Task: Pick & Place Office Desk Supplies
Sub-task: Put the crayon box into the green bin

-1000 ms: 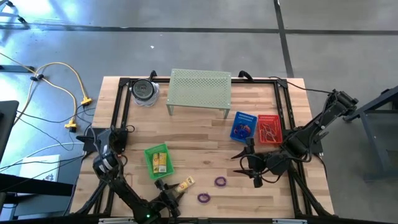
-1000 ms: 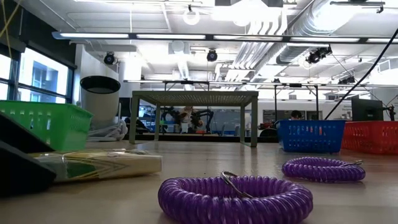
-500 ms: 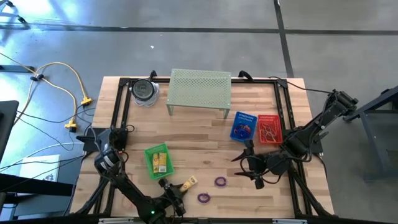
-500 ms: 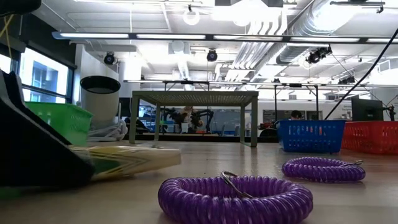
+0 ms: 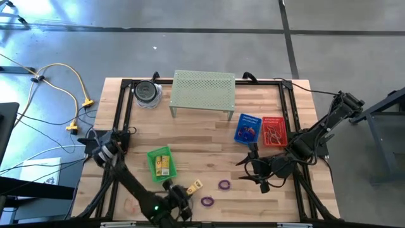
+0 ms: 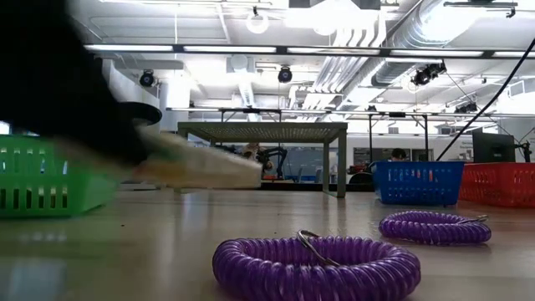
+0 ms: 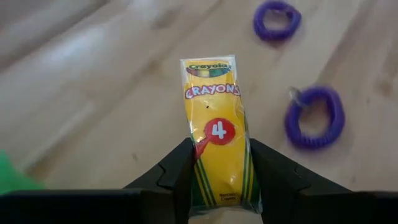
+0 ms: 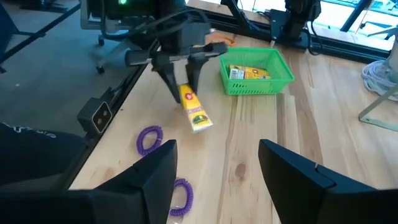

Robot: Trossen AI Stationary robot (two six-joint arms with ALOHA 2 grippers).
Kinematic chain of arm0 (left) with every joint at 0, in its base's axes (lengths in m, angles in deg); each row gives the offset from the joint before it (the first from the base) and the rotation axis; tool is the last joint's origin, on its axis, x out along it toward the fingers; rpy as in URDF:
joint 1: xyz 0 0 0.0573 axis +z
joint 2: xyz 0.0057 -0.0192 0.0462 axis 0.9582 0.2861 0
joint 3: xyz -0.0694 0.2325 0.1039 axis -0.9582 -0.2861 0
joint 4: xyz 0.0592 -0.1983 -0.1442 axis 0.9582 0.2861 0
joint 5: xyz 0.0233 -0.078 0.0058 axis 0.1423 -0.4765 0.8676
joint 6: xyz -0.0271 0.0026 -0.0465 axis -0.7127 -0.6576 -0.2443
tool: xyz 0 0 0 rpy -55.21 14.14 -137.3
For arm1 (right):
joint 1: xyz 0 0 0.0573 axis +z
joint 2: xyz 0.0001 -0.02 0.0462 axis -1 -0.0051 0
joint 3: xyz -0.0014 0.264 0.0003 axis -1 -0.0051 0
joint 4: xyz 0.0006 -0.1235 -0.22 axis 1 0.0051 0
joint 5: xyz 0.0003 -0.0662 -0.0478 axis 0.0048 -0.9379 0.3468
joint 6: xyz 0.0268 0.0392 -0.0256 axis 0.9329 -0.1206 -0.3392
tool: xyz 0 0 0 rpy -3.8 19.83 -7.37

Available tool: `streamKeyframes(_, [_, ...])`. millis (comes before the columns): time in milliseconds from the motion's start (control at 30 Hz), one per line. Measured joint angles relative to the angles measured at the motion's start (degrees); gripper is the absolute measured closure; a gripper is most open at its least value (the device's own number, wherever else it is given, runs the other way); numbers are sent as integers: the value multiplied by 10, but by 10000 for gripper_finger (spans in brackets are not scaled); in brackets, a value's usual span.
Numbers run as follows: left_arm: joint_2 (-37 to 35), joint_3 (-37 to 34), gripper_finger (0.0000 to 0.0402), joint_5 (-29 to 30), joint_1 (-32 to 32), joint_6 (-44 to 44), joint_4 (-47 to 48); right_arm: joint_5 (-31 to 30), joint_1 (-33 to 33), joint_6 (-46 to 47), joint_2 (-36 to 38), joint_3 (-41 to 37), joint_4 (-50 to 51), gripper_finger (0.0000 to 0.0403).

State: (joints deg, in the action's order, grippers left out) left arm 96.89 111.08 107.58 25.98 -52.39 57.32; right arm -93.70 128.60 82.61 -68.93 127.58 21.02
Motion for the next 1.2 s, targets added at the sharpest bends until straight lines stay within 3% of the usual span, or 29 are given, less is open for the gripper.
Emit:
streamKeyframes(200, [-75,0,278,-31,33,65,25,0,0,13,0,0,4,188])
streamKeyframes(333, [-131,0,278,-49,35,53,84,0,0,13,0,0,4,188])
streamKeyframes(433, [-169,1,278,-81,26,-4,144,0,1,13,0,0,6,188])
streamKeyframes(533, [-200,1,278,-145,5,-103,213,0,1,16,0,0,7,188])
streamKeyframes(767, [-238,1,278,-223,-42,-328,383,-2,1,19,0,-8,-3,188])
streamKeyframes(967, [-239,1,278,-242,-39,-341,402,-6,1,20,-3,-18,-11,188])
streamKeyframes(1200, [-239,1,278,-332,28,-354,422,-7,1,23,-39,-18,-75,188])
